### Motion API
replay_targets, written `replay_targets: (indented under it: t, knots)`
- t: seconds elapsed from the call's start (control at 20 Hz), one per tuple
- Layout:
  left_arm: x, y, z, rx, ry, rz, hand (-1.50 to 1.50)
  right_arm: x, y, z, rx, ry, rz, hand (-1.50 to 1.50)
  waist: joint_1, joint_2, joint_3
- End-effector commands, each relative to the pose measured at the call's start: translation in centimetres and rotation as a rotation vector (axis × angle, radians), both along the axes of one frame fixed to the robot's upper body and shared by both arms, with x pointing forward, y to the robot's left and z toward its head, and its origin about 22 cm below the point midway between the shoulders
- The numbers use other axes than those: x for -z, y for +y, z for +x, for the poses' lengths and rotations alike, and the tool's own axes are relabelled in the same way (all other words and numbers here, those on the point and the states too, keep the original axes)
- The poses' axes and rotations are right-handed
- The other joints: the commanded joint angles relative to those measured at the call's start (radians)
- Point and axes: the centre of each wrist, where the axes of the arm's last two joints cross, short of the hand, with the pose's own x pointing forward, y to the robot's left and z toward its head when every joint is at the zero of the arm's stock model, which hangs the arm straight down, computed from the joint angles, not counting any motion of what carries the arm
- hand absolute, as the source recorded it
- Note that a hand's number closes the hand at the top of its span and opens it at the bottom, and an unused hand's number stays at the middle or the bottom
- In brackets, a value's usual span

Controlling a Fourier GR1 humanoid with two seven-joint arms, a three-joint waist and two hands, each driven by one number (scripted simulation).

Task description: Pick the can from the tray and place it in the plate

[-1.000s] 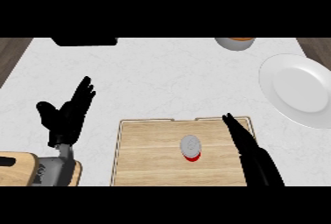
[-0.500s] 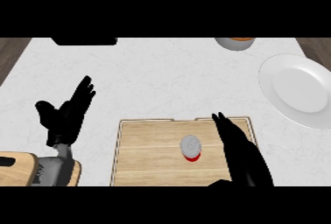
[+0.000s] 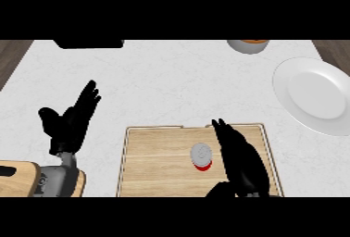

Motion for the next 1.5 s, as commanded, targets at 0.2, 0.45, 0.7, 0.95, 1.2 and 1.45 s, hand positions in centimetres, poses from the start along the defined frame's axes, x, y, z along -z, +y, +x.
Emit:
replay_targets:
  t: [0.2,0.45,0.7,0.95,1.2,1.45]
  knots:
    - [1.4,4.0,-1.5,-0.029,0.051,0.056,0.0,-0.3,1.9,2.1,0.026,0.042,-0.065,-1.5,0.009,0.008,-0.013]
    - [-0.4,4.0,-0.3,-0.044,0.06,0.063,0.0,2.0,0.9,2.3,0.011,0.073,-0.099,-1.5,0.003,0.008,-0.012]
    - [1.7,3.7,-0.6,-0.04,0.047,0.061,0.0,4.3,2.0,2.9,-0.05,0.14,-0.107,-1.5,0.004,0.01,-0.013]
    - [0.6,4.6,-0.2,-0.028,0.038,0.052,0.0,3.8,3.2,3.6,-0.16,0.128,-0.084,1.5,0.006,0.01,-0.013]
    - [-1.1,4.4,-0.2,-0.029,0.042,0.048,0.0,4.7,3.3,3.9,-0.14,0.094,-0.065,1.5,0.007,0.008,-0.012]
    - [1.9,4.1,-0.7,-0.044,0.066,0.048,0.0,0.7,5.0,3.5,-0.081,-0.083,-0.111,1.5,0.0,0.007,-0.013]
